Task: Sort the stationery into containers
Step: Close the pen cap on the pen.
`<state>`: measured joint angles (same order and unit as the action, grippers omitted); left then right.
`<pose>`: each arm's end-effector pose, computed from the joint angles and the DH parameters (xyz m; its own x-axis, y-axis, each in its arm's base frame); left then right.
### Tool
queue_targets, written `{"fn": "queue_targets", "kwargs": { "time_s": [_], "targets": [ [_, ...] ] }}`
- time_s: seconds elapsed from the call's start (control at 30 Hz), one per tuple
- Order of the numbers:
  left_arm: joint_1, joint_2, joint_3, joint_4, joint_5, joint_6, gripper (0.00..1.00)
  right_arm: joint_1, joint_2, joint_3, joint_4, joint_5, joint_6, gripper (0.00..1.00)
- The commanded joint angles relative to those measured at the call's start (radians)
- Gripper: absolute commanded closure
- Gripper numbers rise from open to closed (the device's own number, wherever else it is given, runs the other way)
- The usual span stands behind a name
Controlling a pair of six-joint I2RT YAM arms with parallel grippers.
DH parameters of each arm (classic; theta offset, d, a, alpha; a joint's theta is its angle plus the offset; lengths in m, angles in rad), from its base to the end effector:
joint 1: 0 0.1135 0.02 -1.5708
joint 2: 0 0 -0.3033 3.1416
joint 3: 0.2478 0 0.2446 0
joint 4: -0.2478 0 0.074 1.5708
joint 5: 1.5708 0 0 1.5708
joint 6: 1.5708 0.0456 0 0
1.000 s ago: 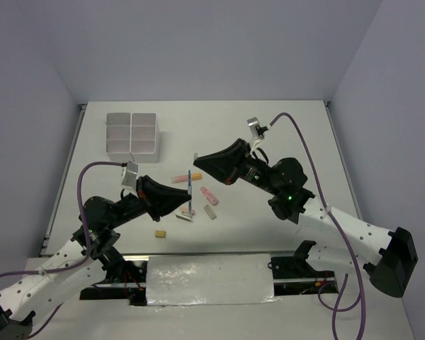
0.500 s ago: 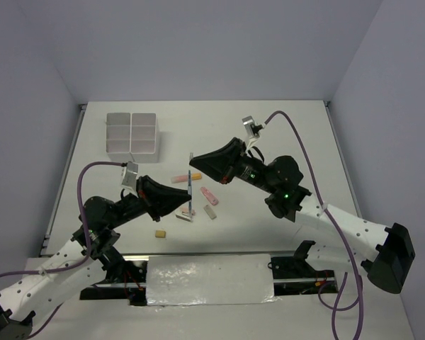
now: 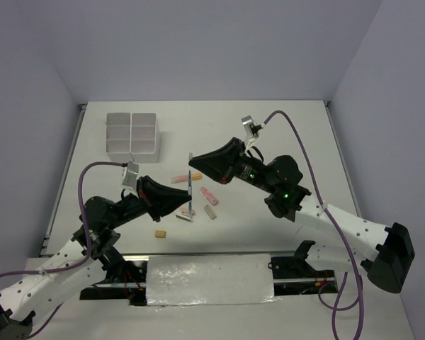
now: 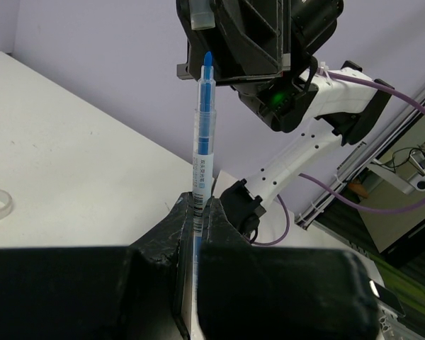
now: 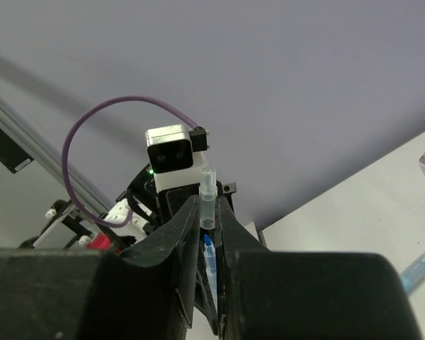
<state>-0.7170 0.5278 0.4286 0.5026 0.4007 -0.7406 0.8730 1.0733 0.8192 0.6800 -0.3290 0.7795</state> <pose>0.0686 -0.0834 0.3480 -0.3723 -0.4996 -0.7821 0.8458 0.1642 -0.5076 0.1343 0.1831 0.4269 -0.4538 0.4941 -0.7415 -0.8368 0.0496 0.5452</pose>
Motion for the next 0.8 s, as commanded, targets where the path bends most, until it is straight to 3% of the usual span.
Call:
{"fn": "queue_targets", "kwargs": {
  "time_s": [0.0,0.77],
  "targets": [
    [-0.002,0.001,-0.004,0.074,0.016,-0.011,1.00,0.011,-0.013,0.046,0.016,0.004,-0.026,0.95],
    [-0.002,-0.019,0.006,0.037,-0.010,0.001,0.99,0.021,0.000,0.024,0.003,-0.031,-0.034,0.95]
  ]
}}
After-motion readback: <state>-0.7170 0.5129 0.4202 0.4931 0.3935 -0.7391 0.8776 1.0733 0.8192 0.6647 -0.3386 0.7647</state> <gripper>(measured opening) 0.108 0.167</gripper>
